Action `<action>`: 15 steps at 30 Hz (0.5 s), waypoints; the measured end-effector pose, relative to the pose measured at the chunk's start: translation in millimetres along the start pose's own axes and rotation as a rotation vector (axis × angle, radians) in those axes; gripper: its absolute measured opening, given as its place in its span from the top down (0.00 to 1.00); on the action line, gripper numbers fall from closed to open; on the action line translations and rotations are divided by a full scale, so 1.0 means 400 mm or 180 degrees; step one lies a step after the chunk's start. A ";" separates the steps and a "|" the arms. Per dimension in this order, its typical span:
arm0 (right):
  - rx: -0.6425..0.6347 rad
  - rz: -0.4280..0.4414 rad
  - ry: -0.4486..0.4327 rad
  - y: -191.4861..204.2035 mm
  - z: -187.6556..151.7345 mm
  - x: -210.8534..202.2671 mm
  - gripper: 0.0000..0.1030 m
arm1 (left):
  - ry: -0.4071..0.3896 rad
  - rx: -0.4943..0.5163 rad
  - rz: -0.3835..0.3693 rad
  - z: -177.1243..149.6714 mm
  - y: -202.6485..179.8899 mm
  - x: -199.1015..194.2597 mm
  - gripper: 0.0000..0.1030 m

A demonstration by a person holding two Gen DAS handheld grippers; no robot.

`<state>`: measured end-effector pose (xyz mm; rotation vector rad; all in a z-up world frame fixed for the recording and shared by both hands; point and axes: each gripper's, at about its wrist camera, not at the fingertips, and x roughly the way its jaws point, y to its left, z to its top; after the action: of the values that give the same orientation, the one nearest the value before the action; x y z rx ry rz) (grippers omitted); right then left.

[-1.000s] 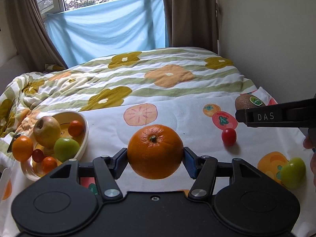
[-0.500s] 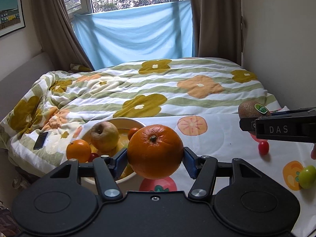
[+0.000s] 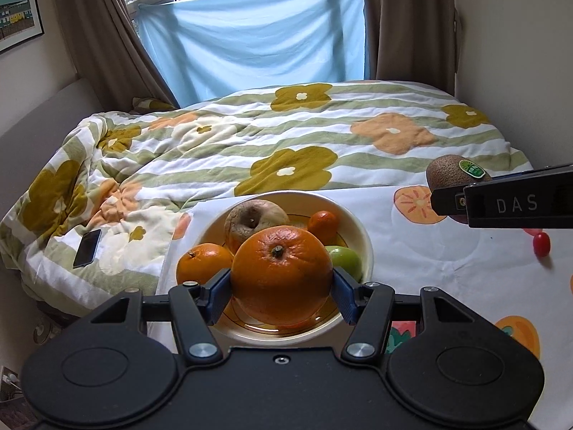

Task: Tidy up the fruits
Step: 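Carry the orange and kiwi with both grippers to the bowl, then open both grippers to drop the orange and kiwi into the bowl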

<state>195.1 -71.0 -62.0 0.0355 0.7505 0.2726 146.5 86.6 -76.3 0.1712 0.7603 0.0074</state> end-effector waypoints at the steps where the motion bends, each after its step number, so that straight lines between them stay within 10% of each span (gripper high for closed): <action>1: 0.0007 -0.0007 0.0019 0.011 0.003 0.014 0.41 | 0.0018 0.0032 -0.0019 -0.001 0.009 0.015 0.38; 15: 0.0151 -0.0186 0.0143 0.065 0.027 0.140 0.41 | 0.0077 0.0563 -0.0210 0.005 0.022 0.150 0.38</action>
<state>235.6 -30.7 -88.1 0.0524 0.8013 0.2004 191.9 99.3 -114.6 0.3146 0.7905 -0.1210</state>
